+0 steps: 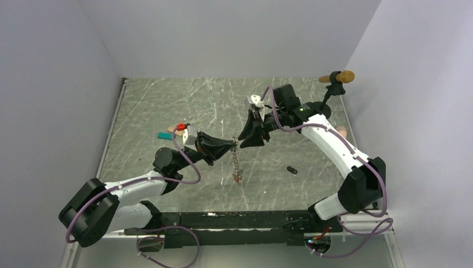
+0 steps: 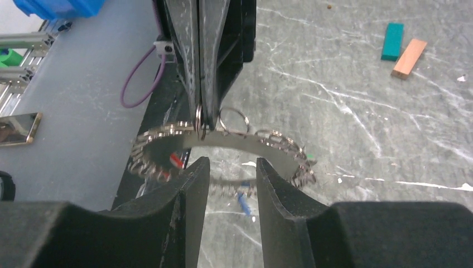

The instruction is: Put the keys on the keyring

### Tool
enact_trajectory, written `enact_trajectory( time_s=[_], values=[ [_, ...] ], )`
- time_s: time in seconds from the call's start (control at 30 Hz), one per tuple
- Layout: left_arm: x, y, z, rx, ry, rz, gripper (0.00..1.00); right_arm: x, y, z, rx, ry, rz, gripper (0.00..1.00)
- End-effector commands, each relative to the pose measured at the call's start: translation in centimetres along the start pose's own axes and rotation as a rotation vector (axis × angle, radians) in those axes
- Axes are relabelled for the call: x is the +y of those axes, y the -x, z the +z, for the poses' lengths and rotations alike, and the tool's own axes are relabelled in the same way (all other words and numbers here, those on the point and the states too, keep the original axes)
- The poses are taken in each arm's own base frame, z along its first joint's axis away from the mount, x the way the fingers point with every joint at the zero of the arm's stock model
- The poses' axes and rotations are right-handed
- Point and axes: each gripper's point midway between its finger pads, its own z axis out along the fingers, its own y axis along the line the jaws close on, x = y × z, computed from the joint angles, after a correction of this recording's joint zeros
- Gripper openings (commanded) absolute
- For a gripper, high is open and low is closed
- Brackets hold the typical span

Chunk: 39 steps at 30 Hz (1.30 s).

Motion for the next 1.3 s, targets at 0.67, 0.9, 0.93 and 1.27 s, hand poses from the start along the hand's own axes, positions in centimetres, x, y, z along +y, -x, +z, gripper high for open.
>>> enact_trajectory(
  time_s=[0.67, 0.9, 0.93, 1.27],
  values=[
    [0.8, 2.3, 0.7, -0.146, 0.128, 0.052, 0.00, 1.3, 2.7, 0.4, -0.048, 0.010, -0.073, 0.31],
    [0.8, 2.1, 0.9, -0.140, 0.119, 0.044, 0.00, 1.4, 2.8, 0.5, -0.058, 0.023, -0.057, 0.30],
    [0.7, 2.1, 0.9, -0.139, 0.117, 0.043, 0.00, 1.4, 2.8, 0.5, -0.059, 0.025, -0.053, 0.29],
    [0.6, 1.7, 1.2, -0.124, 0.101, 0.040, 0.00, 1.2, 2.4, 0.8, -0.064, 0.041, -0.032, 0.00]
  ],
)
